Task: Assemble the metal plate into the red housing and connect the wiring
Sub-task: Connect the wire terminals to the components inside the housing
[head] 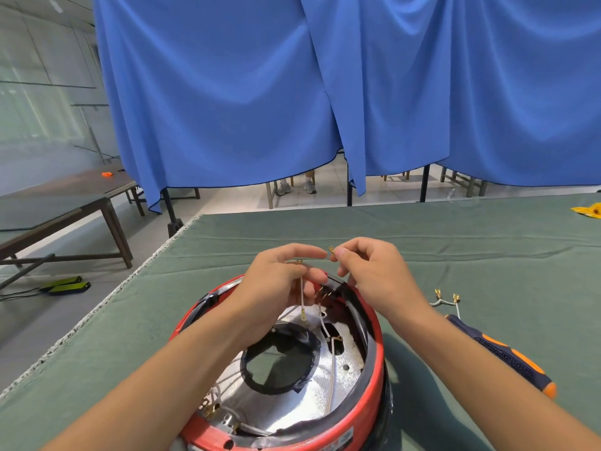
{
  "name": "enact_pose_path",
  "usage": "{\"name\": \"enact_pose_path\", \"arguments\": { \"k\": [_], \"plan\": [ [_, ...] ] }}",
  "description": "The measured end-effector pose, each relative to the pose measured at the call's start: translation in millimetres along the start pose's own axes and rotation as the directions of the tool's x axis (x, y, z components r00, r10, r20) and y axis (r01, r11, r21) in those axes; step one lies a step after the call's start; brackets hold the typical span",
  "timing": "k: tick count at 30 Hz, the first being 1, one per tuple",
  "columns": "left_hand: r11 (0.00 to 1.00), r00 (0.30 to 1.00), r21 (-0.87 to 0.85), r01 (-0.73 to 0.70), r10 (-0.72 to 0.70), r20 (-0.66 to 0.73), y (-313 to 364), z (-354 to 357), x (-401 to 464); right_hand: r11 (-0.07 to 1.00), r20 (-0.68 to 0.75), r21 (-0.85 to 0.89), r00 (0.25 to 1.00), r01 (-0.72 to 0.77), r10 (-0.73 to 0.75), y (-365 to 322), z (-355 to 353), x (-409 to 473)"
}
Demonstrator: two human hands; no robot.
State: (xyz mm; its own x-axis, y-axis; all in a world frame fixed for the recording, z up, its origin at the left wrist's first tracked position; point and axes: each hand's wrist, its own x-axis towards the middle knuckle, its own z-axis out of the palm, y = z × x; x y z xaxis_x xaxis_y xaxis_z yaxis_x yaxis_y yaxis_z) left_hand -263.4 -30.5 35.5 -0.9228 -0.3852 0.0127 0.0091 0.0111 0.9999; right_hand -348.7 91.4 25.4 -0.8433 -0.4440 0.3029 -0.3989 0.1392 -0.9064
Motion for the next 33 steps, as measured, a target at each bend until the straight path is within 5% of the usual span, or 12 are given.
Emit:
{"name": "enact_pose_path", "arguments": {
  "k": [6,10,21,33],
  "plan": [
    [0.995,0.980,0.101,0.008,0.012,-0.198,8,2,1,0.998,0.043,0.046,0.999,-0.032,0.030,-7,-1,-6],
    [0.904,0.953,0.395,-0.163,0.247,-0.173,6,5,0,0.997,0.076,0.068,0.997,-0.032,0.027,-11,0,-9],
    [0.928,0.951,0.317,-0.196,0.259,-0.169,0,2,-1,0.991,0.046,-0.117,0.997,0.063,-0.058,-9,0,-11],
    [0.942,0.978,0.293,-0.164,0.194,-0.076,0,3,-1,0.997,0.138,-0.004,0.988,0.077,-0.076,-12,-13,-6]
  ]
}}
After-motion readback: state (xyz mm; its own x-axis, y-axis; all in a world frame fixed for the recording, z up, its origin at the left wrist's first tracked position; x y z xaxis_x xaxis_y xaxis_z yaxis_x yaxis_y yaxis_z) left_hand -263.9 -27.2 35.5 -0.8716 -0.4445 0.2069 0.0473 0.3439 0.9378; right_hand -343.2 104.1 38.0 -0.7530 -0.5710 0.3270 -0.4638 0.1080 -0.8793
